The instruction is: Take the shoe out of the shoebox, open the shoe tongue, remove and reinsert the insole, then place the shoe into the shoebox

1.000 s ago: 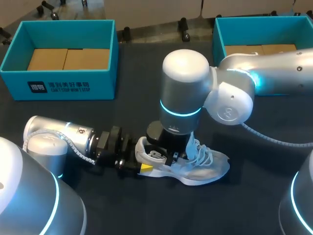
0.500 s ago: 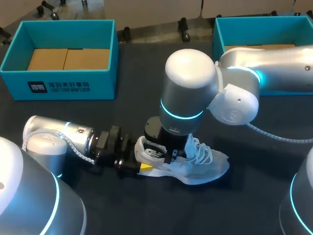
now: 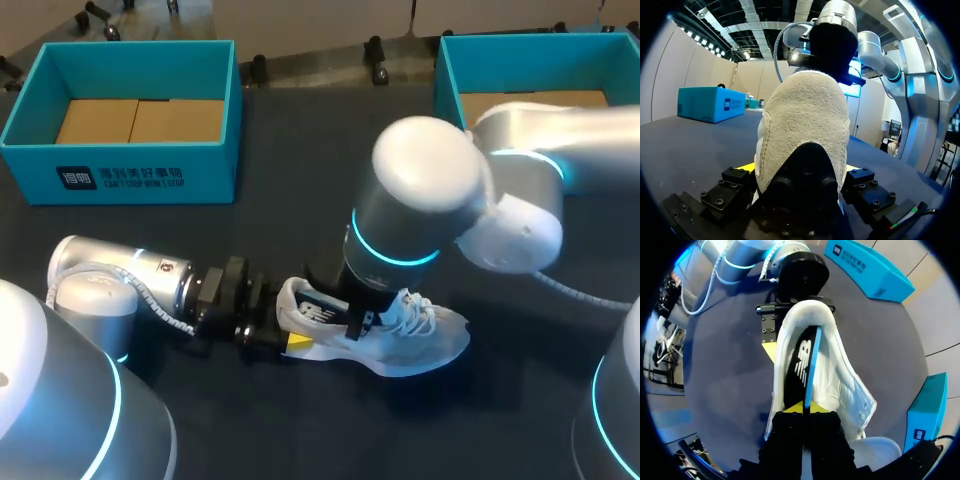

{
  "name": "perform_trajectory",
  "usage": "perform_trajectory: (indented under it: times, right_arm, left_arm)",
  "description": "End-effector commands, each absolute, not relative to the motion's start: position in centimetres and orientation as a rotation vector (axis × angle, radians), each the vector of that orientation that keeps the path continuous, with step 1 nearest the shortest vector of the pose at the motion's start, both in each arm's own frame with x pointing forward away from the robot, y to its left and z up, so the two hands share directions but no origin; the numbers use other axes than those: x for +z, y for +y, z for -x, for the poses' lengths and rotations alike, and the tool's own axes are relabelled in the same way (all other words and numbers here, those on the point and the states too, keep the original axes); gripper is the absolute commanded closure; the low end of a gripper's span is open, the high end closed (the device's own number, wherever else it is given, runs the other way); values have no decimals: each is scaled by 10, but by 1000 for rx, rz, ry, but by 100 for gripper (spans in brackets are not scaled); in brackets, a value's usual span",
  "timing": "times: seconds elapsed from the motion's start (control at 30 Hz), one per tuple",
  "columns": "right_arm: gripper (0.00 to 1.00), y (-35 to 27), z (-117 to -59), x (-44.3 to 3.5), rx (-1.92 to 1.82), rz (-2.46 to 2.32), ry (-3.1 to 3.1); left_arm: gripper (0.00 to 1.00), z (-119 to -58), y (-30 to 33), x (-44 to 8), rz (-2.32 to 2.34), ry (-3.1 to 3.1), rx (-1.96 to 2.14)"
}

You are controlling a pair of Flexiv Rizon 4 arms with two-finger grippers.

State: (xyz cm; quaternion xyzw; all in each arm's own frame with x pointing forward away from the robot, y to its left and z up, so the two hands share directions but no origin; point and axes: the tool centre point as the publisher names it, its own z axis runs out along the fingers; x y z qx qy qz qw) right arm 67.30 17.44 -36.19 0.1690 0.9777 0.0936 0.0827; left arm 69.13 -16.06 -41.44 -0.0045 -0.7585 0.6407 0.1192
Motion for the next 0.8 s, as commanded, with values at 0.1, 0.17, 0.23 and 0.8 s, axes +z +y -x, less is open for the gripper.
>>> perform_trajectory:
  times: [0.1, 0.17, 0.23, 0.8]
  right_arm:
    - [100, 157, -660, -352, 409, -481, 2855]
    - [100, 155, -660, -350, 435, -466, 2836]
    - [100, 153, -660, -348, 458, -456, 2820]
    - [86, 151, -666, -333, 578, -288, 2779]
  left_arm:
    - [100, -692, -161, -416, 10, -2219, 1873]
    - [100, -692, -161, -416, 10, -2219, 1873]
    - [100, -692, -161, -416, 10, -2219, 1873]
    - [100, -692, -161, -416, 10, -2219, 1873]
